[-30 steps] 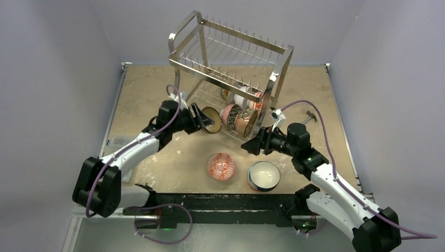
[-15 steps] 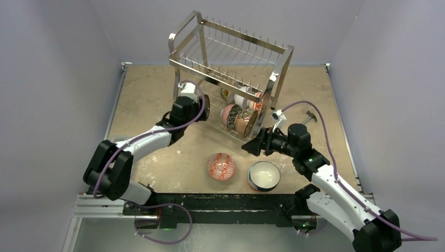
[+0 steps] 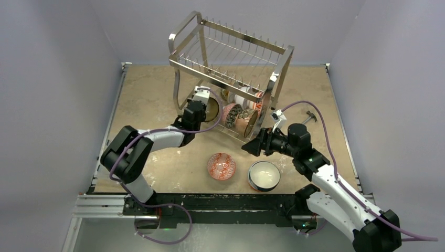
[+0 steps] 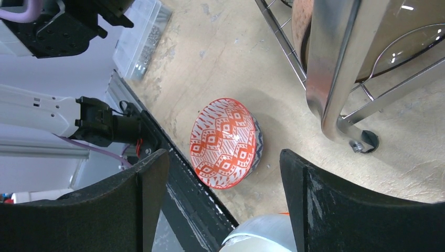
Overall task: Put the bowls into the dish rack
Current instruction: Place the bowl in the dish rack.
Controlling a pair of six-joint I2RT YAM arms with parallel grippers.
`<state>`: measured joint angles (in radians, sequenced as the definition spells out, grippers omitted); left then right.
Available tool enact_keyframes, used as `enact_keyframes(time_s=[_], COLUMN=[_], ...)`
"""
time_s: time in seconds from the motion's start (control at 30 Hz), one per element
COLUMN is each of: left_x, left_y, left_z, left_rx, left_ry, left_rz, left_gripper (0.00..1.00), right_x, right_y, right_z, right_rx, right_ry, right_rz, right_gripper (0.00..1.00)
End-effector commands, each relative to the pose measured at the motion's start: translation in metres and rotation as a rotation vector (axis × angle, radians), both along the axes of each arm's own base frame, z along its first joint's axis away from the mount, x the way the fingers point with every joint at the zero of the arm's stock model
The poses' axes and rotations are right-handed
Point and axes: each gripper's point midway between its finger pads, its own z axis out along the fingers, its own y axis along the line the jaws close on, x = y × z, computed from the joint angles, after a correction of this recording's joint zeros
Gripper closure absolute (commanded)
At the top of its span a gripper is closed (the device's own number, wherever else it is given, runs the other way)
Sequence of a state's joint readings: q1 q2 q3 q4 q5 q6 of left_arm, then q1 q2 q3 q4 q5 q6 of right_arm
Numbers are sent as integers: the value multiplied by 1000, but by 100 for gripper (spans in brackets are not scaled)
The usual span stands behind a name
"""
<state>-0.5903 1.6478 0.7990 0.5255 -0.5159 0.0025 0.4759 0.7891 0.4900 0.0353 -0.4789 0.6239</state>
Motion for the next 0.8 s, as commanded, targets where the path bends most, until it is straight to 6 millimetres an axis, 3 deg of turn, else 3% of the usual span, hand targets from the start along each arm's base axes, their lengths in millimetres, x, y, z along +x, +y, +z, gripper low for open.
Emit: enact_keyframes(time_s=[0.0,0.27,0.4,0.63,0.77], left_x=[18,1,-22,-94,-142], left_y=[2,35,33,-18,-61], left_z=[41,62,73,99,91], left_rx=[68,100,15,-198,-266], left_ry=[-140,-134,-88,-64,10], left_rz=[57,229,192,-51,-159], left_gripper=[100,100,100,100,100], right_x=[7,8,7,3,-4], right_y=[1,2,6,17,21], right_z=[23,26,32,42,42], right_rx=[8,12,32,125,170], right_ry=[-74,-84,-101,-115,-104], right_rz=[-8,2,23,74,109], right_gripper=[20,13,5,1,1])
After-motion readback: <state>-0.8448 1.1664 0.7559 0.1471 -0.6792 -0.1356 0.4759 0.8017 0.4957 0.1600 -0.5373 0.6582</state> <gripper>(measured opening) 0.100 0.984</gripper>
